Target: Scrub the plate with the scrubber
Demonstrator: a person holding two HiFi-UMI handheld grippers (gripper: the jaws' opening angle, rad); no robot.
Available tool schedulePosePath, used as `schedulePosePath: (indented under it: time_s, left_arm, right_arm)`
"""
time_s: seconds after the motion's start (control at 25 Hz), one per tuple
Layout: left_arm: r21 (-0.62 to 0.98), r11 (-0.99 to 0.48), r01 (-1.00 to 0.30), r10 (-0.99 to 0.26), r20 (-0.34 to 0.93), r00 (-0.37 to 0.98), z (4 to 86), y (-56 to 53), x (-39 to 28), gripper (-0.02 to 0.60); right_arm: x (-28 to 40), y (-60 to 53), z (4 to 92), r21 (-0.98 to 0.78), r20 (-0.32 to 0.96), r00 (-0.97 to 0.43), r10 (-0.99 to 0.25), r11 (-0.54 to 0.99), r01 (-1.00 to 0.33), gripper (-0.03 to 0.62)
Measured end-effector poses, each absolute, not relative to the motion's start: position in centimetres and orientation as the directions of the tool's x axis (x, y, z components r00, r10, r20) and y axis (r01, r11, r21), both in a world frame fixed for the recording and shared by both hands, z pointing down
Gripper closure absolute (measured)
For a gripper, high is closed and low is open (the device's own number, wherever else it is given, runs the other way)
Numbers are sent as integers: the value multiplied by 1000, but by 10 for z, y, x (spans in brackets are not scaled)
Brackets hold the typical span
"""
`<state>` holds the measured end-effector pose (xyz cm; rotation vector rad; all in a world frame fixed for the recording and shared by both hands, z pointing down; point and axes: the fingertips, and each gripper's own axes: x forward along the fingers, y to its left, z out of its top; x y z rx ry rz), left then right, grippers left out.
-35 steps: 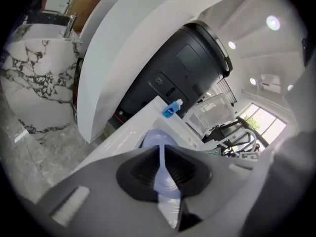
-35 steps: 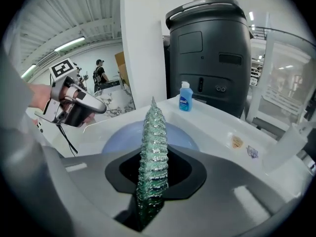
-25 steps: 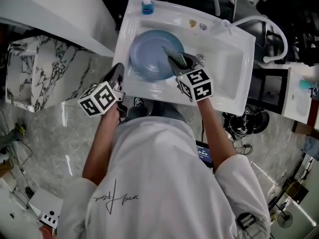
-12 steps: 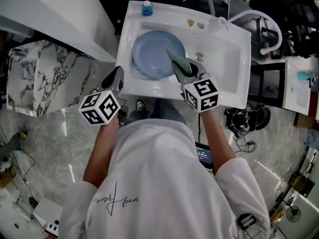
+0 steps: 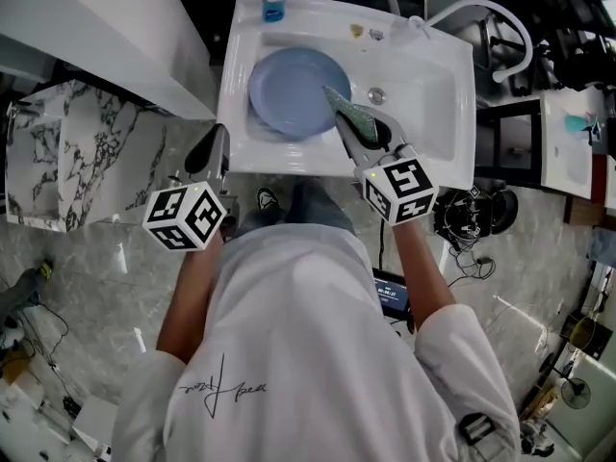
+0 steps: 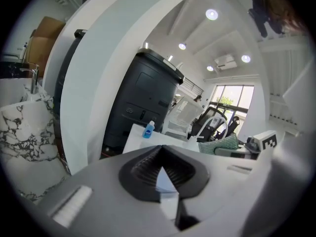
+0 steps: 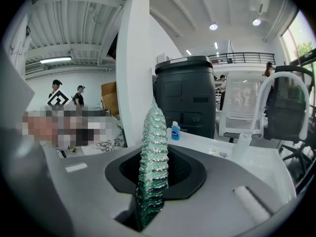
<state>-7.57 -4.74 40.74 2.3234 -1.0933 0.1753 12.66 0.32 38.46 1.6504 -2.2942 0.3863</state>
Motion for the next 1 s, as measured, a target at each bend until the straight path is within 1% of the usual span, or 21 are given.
schedulePosePath:
  time_s: [0.08,0.24,0.48,0.6,1.0]
  left_arm:
    - [426,-527,-736,-681,306,665,400,-46,-78,529]
    - [389,-561,-731,-680,287,675,390,-42,-80,529]
    - [247,-633,-734,-682,271,679,369,-37,-82,529]
    - [203,-654,-729,-684,253,684,359,-35,-82,529]
    - [192,-660,-727,-687,238,687,348,-36,-85,529]
  right_arm:
    - [125,8,381,-42,376,-296,-878,303,-952,533]
    - [120,15,366,-37,332,-282,-900,286,-957,533]
    - [116,26,332,-24,248,-252,-935,254,-967,533]
    - [115,29,320,-18,219,-246,-944,248,-969,533]
    - [120,39,316,-12,224,-215,-951,217,-976,533]
